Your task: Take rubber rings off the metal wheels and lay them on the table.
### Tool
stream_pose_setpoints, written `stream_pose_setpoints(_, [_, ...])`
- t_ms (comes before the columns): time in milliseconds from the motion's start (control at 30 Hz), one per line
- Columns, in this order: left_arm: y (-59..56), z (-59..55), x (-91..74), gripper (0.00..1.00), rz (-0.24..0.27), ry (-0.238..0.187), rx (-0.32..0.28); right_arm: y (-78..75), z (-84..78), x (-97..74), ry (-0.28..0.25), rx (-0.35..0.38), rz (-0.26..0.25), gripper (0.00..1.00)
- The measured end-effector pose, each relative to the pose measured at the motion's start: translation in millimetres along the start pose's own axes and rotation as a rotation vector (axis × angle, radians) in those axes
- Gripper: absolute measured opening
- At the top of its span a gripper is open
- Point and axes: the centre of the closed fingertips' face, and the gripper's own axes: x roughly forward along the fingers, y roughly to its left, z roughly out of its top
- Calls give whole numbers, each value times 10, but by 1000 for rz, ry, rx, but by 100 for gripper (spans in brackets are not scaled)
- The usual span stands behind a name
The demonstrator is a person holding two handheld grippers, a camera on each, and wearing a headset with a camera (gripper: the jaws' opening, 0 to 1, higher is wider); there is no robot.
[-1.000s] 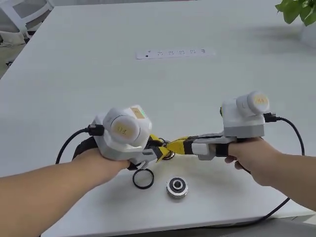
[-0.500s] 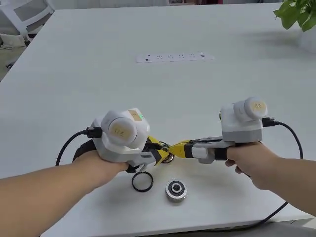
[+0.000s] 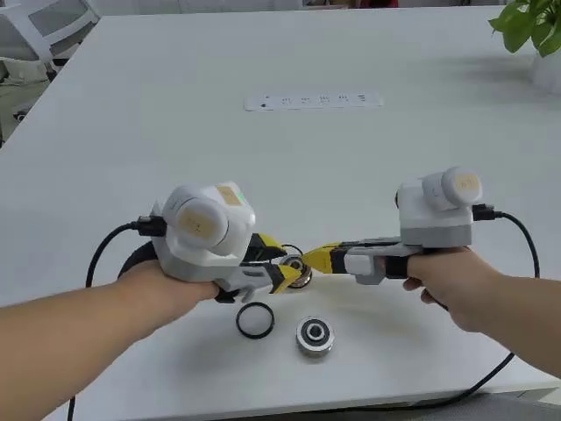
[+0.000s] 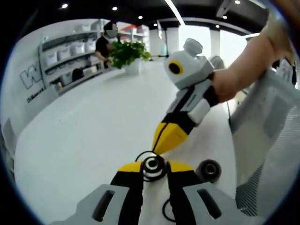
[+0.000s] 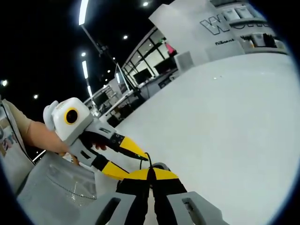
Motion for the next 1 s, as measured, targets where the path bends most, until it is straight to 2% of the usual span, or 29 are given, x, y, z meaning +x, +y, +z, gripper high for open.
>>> stream_pose_setpoints(367, [-52, 85, -225, 31, -15, -45, -18, 168, 94, -38, -30, -1, 30, 0])
stream_pose_setpoints(700, [-76, 144, -440, 37, -12, -86, -56, 392, 95, 10, -6, -38, 87, 0])
stream_pose_setpoints(900, [-149, 107, -549, 42, -20, -84, -60, 467, 104, 17, -2, -35, 105, 0])
stream_pose_setpoints(1000, [-141, 101, -615, 43, -12, -91, -66, 502, 93, 29, 7, -34, 111, 0])
